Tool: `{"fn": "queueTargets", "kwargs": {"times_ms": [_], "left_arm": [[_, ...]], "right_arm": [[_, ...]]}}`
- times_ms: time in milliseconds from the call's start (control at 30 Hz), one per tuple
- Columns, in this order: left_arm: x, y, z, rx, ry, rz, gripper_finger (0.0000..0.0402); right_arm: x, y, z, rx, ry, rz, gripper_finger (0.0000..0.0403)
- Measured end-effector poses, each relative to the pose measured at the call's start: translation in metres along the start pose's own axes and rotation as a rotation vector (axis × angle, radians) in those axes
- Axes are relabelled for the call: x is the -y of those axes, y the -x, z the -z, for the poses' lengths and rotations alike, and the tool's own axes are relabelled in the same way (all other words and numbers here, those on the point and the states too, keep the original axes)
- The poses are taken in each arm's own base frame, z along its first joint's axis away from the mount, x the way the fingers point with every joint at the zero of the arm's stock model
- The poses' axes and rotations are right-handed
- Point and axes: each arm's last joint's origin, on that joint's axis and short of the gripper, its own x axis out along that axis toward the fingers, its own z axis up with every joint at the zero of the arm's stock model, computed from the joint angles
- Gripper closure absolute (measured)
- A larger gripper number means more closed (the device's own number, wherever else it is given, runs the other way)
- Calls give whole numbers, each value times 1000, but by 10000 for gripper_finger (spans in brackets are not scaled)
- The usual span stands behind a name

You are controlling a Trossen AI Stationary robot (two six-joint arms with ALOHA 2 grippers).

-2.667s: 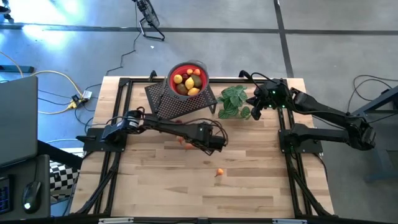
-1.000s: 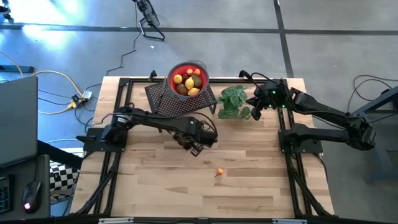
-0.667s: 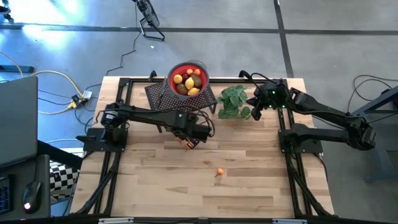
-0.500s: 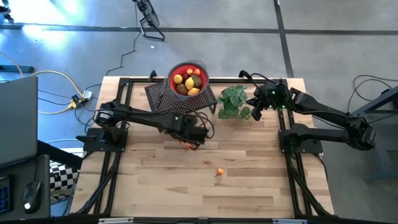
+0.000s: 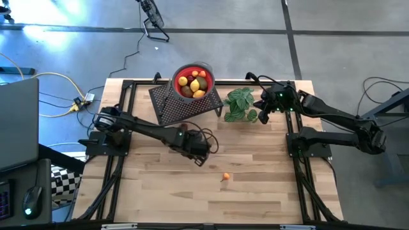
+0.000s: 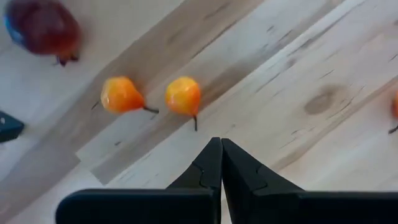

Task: Pick & Place Fruit
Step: Put the orange pear into the red basket on the shelf

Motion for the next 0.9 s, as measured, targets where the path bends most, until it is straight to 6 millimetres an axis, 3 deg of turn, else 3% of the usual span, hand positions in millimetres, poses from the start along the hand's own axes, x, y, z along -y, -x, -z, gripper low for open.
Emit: {"fn": "queueTargets", "kwargs": {"times_ms": [333, 433, 700, 900], "left_arm": [[-4, -12, 0, 32, 11, -59, 383], [-8, -13, -9, 7, 44, -49, 344], [-21, -18, -31, 4, 113, -58, 191], [-20, -18, -32, 8, 116, -52, 150]], "right_arm": [[0, 0, 0, 1, 8, 0, 400], [0, 0, 0, 2, 8, 0, 400], [0, 0, -1, 6, 8, 0, 400], [0, 0, -1, 7, 8, 0, 400]]}}
